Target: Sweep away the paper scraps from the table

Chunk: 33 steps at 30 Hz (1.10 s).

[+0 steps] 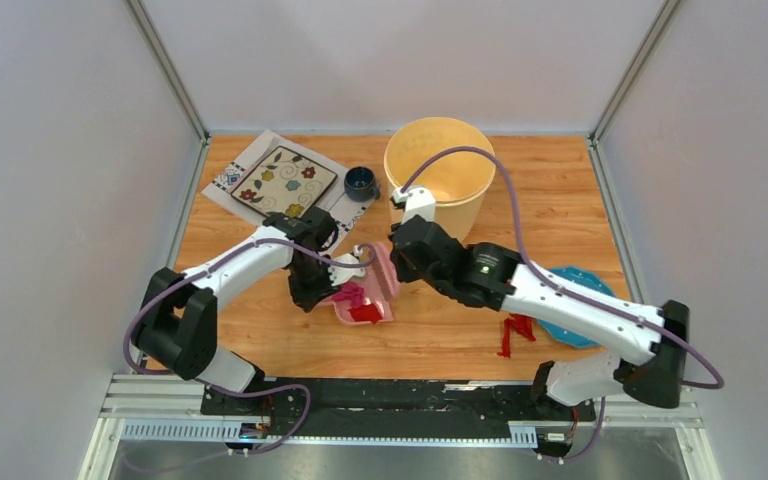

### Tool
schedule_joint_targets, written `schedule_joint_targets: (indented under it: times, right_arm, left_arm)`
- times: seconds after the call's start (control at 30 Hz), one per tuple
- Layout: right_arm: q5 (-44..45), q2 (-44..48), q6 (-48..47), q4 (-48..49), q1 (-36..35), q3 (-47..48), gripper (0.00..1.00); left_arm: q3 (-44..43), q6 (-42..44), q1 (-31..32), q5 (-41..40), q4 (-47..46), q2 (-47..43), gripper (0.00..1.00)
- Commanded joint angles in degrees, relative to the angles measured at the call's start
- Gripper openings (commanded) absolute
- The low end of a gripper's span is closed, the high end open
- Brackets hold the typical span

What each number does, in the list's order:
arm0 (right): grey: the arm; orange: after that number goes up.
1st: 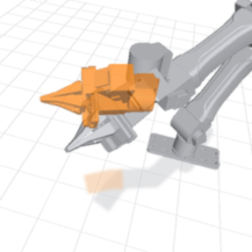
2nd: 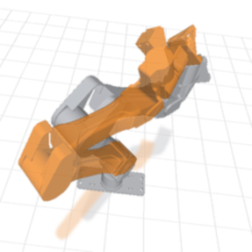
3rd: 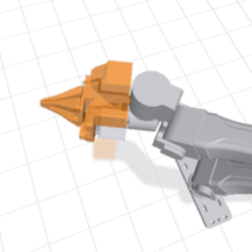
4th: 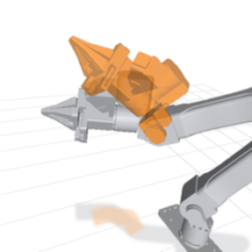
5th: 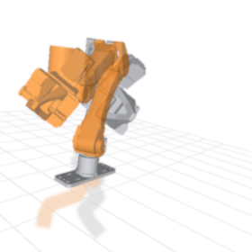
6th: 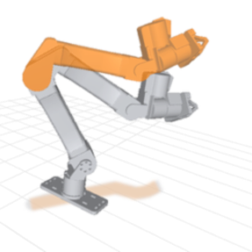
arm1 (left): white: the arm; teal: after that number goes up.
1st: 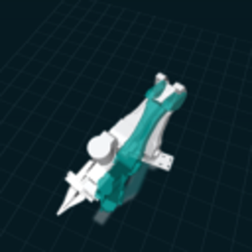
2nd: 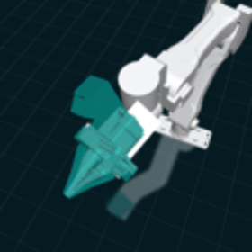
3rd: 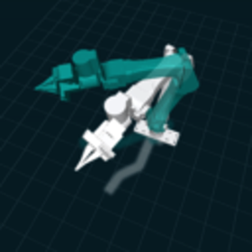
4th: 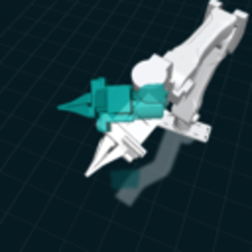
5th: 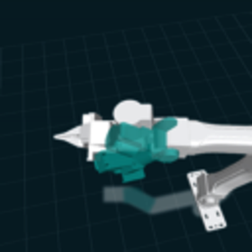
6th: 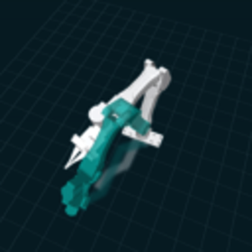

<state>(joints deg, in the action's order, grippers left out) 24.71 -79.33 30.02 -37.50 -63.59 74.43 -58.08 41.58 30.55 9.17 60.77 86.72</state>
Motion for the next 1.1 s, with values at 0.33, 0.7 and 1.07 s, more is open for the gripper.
schedule_joint_targets:
  times: [0.33,0.7,1.07]
  right_arm:
    - [18.45,26.94,-3.66,-24.89,10.31,8.53,0.00]
    - [11.86,26.69,-7.87,-30.80,30.70,7.04,0.00]
    - [0.25,26.24,-11.21,-26.66,43.90,-1.74,0.00]
  left_arm:
    - [-11.60,-8.70,-6.46,19.75,1.28,-15.96,0.00]
    - [-45.74,-16.88,-2.17,3.34,-1.09,-0.71,0.00]
    - [-52.44,8.12,10.93,-43.68,-29.88,13.74,0.00]
